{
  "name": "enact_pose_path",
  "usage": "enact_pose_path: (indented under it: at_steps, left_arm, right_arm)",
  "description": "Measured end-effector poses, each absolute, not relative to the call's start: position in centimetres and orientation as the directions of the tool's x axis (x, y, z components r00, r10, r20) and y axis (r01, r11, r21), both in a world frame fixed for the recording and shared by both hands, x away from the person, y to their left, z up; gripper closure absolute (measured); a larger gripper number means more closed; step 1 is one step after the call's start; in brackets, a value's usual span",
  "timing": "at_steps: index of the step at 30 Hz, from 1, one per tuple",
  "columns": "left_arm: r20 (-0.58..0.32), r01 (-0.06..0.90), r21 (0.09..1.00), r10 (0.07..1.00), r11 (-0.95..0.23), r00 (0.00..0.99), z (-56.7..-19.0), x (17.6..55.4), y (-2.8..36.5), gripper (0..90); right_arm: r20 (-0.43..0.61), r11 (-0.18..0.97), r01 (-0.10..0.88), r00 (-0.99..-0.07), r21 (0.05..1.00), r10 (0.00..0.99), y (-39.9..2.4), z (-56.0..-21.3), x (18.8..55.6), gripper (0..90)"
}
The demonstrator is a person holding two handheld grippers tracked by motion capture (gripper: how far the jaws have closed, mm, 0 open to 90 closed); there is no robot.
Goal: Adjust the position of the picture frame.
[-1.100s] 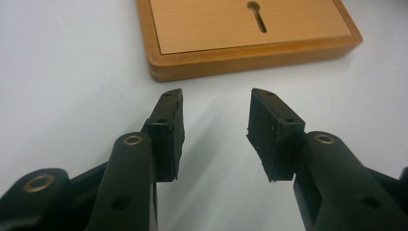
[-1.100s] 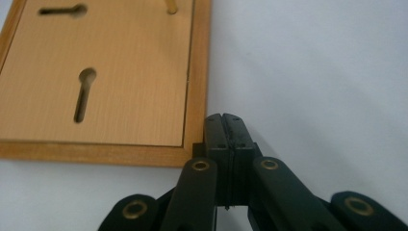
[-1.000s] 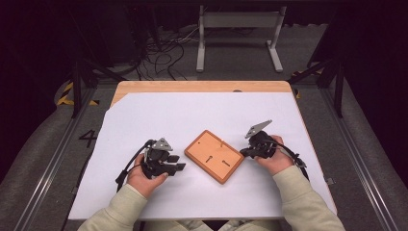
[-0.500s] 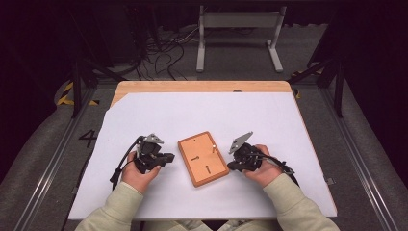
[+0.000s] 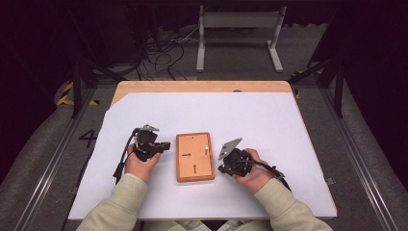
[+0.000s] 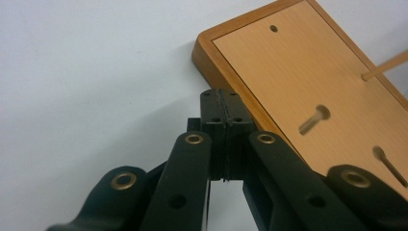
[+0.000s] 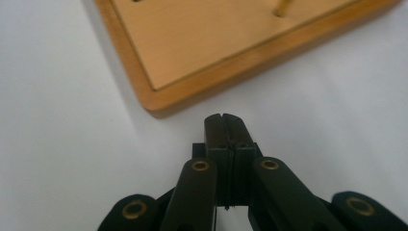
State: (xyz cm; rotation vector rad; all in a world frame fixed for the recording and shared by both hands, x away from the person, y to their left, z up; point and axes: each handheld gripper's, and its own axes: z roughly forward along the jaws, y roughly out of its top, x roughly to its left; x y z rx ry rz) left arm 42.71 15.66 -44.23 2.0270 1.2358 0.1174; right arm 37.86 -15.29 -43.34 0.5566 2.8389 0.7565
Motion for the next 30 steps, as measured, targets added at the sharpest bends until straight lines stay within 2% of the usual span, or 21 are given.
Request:
enact_pose_path:
  at_steps: [1,4,8,10,15,21,25,28,30]
  left_arm:
    - [-0.268,0.729,0.626,0.802,-0.276,0.533,-44.3,43.0,15.4,89.8]
    - [-0.256,0.721,0.632,0.802,-0.285,0.541,-44.2,43.8,14.8,89.8]
    - [-0.234,0.731,0.596,0.799,-0.333,0.554,-44.8,44.6,13.7,89.8]
    - [-0.197,0.712,0.610,0.803,-0.349,0.562,-44.7,44.7,13.4,89.8]
    - [-0.267,0.718,0.624,0.780,-0.307,0.566,-45.0,45.6,13.8,89.9]
    - [-0.300,0.711,0.626,0.742,-0.321,0.599,-45.8,46.0,12.3,89.9]
    - [-0.247,0.672,0.634,0.724,-0.383,0.644,-45.2,46.1,10.9,89.9]
    - [-0.261,0.654,0.638,0.684,-0.407,0.681,-45.6,46.0,9.6,89.8]
    - [-0.205,0.619,0.634,0.672,-0.464,0.712,-45.3,45.7,8.4,89.8]
  right_arm:
    - [-0.053,0.783,0.338,-0.904,0.522,0.425,-16.4,-43.0,38.2,90.0]
    - [-0.058,0.766,0.345,-0.894,0.542,0.443,-17.3,-42.6,38.4,90.0]
    - [-0.057,0.732,0.369,-0.872,0.573,0.485,-18.8,-41.7,38.5,90.0]
    - [-0.055,0.719,0.379,-0.864,0.583,0.501,-19.3,-41.5,38.5,90.0]
    - [-0.050,0.701,0.398,-0.850,0.592,0.525,-20.3,-41.3,38.4,90.0]
    - [-0.048,0.703,0.403,-0.849,0.587,0.526,-20.4,-41.4,37.9,90.0]
    - [-0.047,0.701,0.403,-0.848,0.588,0.528,-20.7,-41.4,37.7,90.0]
    - [-0.043,0.691,0.412,-0.841,0.594,0.539,-21.1,-41.3,37.6,90.0]
    - [-0.042,0.687,0.416,-0.838,0.596,0.544,-21.3,-41.2,37.6,90.0]
